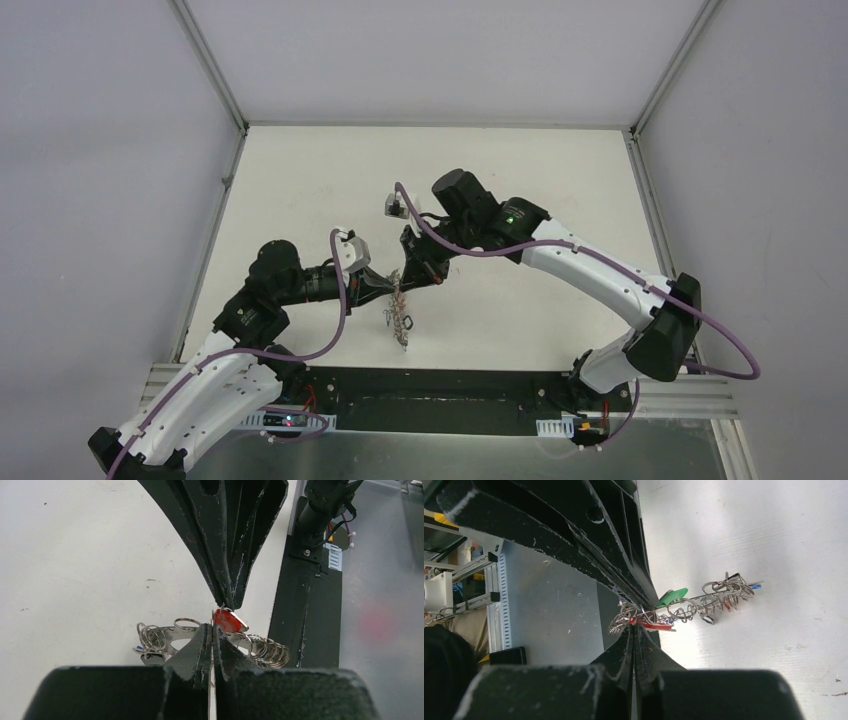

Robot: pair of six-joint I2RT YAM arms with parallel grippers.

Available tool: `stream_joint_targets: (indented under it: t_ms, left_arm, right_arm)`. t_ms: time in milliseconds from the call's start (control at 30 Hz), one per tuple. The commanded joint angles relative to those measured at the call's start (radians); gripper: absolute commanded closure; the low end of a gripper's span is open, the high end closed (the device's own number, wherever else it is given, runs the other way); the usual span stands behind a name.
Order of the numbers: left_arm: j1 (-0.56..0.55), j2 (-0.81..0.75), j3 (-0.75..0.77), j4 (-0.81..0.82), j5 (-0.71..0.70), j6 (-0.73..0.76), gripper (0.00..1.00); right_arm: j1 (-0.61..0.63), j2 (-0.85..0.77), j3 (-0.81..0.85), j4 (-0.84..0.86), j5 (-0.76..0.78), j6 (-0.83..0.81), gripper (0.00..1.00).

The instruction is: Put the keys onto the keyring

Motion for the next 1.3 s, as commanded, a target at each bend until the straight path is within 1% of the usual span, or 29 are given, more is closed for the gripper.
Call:
stream_joint_targets:
  t_ms: [0, 633, 867, 967, 1033, 1100, 1133, 1200, 1267]
  left_arm:
    - [-0.007, -0.012, 0.004, 0.098, 0.026, -0.019, 1.0]
    - [-0.007, -0.02, 0.002, 0.11, 0.023, -0.025, 1.0]
    - [-0.007, -0.029, 0.002, 0.117, 0.022, -0.028, 1.0]
    - [-0.007, -0.034, 0.001, 0.123, 0.021, -0.03, 1.0]
    - [-0.007, -0.038, -0.001, 0.127, 0.021, -0.032, 1.0]
    - [-0.007, -0.039, -0.001, 0.131, 0.021, -0.034, 1.0]
    - [-0.007, -0.04, -0.002, 0.134, 0.022, -0.035, 1.0]
    - [-0.007, -0.04, -0.001, 0.137, 0.024, -0.038, 1.0]
    - [-0.007, -0.042, -0.001, 0.141, 0.026, -0.038, 1.0]
  right_arm:
    - [0.01, -0.001, 0.055, 0.023, 0.044, -0.008, 1.0]
    - [0.015, 0.009, 0.034, -0.016, 0.187, -0.009, 1.0]
    - [0.015, 0.011, 0.02, -0.006, 0.18, -0.002, 1.0]
    - [0.014, -0.019, -0.011, 0.039, 0.18, 0.006, 1.0]
    - [0.013, -0.055, -0.043, 0.088, 0.172, 0.006, 0.86]
    - [0.013, -0.102, -0.09, 0.153, 0.183, 0.006, 0.76]
    - [0.013, -0.13, -0.114, 0.187, 0.189, 0.006, 0.68]
    - [0.013, -0.188, -0.168, 0.273, 0.197, 0.006, 0.42]
    - [0.013, -0.246, -0.238, 0.355, 0.197, 0.006, 0.42]
